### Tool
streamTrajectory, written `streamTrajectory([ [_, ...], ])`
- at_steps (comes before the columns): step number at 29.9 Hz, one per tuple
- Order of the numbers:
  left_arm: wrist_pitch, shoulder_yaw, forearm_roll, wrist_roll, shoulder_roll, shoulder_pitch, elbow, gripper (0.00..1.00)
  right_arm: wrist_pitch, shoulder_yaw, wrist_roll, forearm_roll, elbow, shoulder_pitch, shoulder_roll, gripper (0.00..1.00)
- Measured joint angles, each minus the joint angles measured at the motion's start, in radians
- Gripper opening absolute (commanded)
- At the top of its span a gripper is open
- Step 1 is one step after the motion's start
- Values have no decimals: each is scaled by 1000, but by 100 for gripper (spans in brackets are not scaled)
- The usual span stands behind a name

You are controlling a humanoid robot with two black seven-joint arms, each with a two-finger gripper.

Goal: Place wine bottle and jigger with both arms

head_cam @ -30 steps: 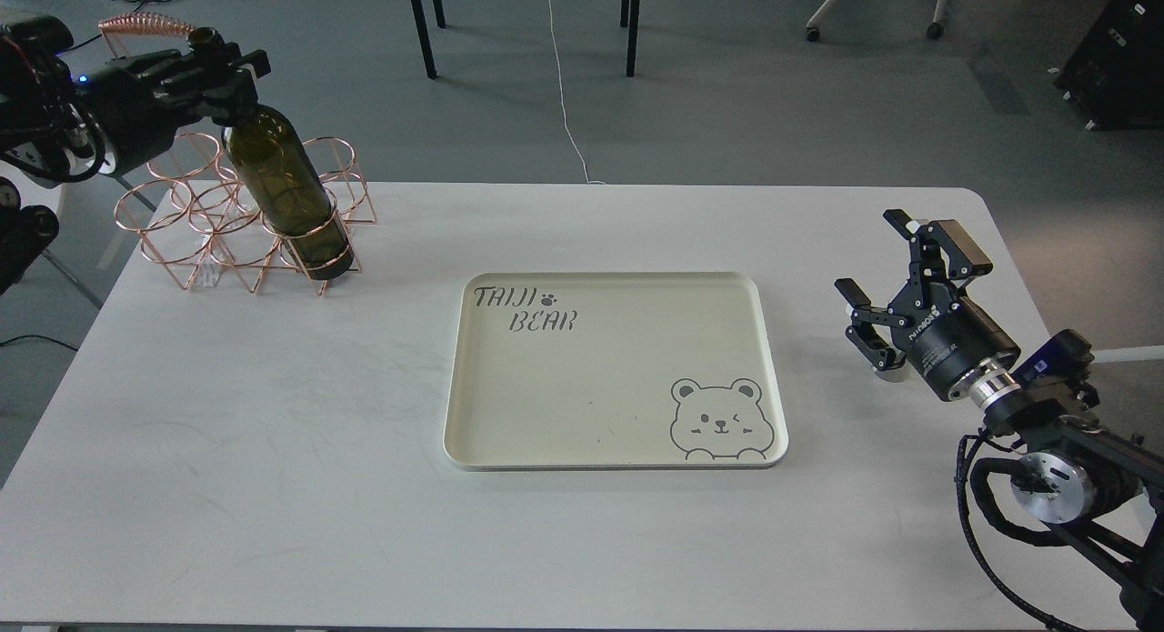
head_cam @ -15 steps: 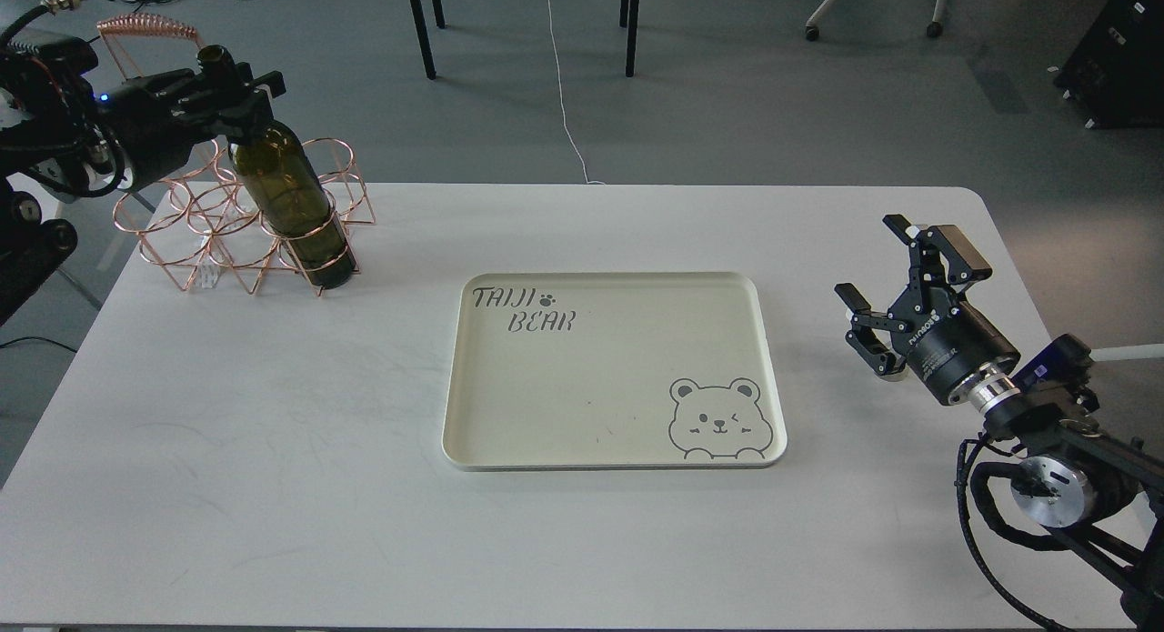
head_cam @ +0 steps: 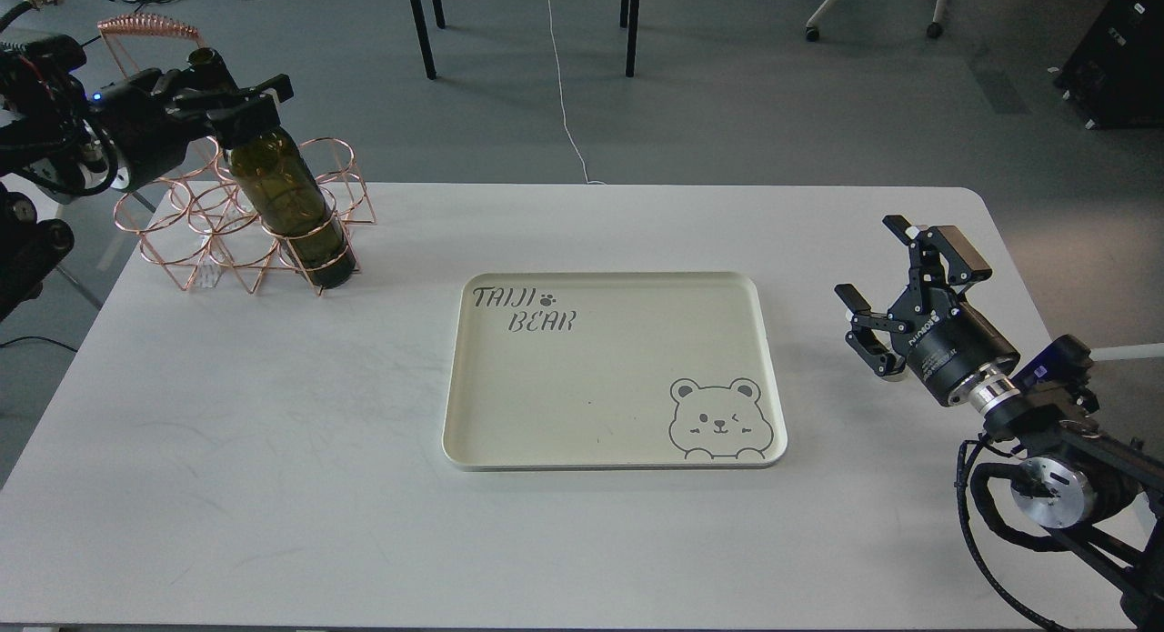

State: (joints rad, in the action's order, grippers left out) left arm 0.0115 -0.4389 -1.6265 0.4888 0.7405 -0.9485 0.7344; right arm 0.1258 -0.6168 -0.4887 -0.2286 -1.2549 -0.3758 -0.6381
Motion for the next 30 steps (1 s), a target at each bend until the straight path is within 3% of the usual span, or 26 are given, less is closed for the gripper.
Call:
streamTrajectory([
  [10, 5, -23, 88, 0, 164, 131, 183, 98, 0, -7, 0, -1, 4, 0, 24, 98],
  [13, 2, -95, 135, 0, 207, 236, 271, 98, -9, -23, 0, -1, 5, 3, 41, 98],
  [18, 12, -356, 361, -1, 211, 530, 526, 98, -21, -34, 0, -1, 7, 11, 71, 98],
  [24, 16, -655, 545, 0, -26, 877, 772, 98, -24, -60, 0, 0, 8, 17, 83, 98],
  [30, 5, -712, 564, 0, -315, 992, 804, 98, -24, -85, 0, 0, 7, 20, 93, 98],
])
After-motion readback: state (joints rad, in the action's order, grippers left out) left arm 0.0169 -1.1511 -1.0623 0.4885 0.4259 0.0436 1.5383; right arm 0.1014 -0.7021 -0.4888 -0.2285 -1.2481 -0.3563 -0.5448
